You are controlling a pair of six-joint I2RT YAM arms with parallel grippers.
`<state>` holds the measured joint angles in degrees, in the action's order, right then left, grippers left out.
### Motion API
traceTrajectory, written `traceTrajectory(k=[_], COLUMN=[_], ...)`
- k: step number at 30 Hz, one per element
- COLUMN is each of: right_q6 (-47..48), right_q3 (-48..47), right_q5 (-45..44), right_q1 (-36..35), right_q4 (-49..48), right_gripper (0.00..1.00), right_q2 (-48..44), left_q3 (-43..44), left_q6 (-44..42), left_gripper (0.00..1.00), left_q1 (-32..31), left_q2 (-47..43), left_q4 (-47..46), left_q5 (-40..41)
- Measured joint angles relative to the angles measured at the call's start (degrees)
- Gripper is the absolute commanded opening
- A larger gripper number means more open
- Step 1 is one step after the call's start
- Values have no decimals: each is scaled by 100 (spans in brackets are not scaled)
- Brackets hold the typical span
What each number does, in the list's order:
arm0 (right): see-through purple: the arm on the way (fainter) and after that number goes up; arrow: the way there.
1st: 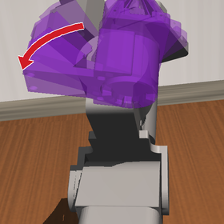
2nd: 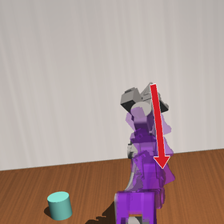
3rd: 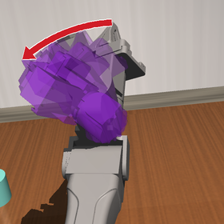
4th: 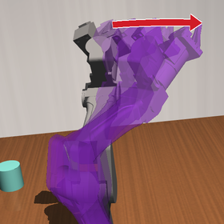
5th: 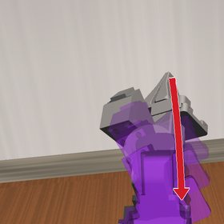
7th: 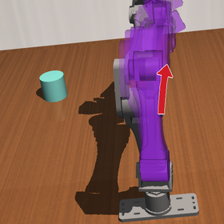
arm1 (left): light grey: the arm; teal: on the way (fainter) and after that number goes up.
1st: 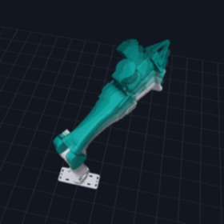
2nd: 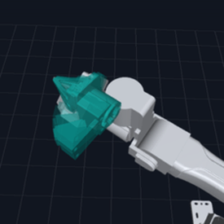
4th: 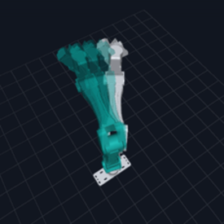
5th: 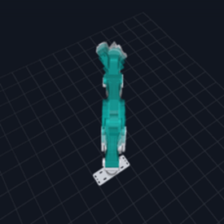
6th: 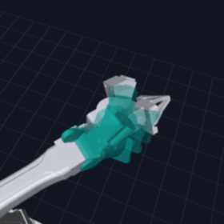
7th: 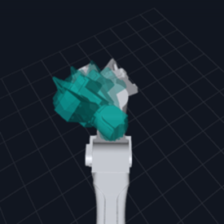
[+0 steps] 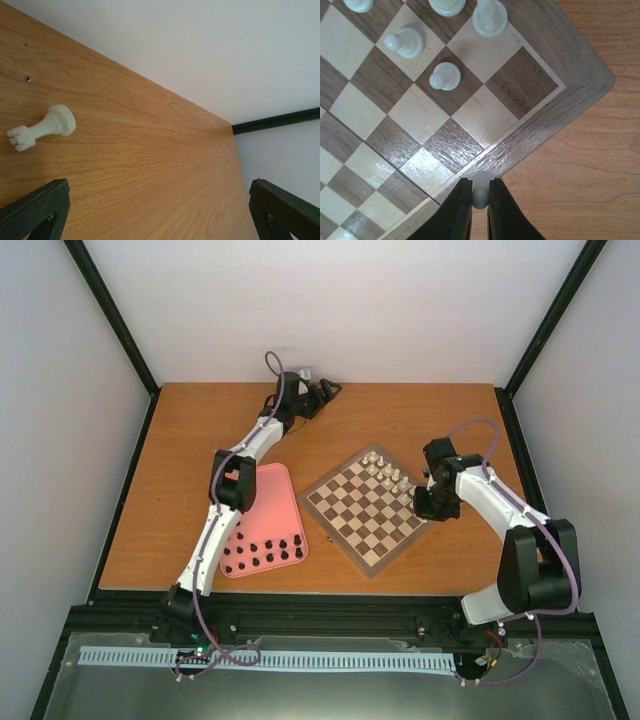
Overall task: Set up the chess pieces on the board
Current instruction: Place the chess piece on the chessboard.
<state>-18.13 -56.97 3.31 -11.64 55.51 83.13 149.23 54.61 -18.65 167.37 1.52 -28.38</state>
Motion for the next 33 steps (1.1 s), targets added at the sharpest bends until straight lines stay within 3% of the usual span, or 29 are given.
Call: traceTrajectory(k=[10, 33], right_q6=[7, 33], right_q3=[-4, -72], right_q5=[-120, -267], right_q1=[4, 48], right_q4=[-269, -876], right_gripper=[11, 10], right_q2=[385, 813], left_q3=[-70, -105], left_q6=[-527, -673], left_gripper=[100, 100], left_q1=[0, 57], left_q2=[-339, -437], left_q4=[658, 933], left_q5=[-170, -201])
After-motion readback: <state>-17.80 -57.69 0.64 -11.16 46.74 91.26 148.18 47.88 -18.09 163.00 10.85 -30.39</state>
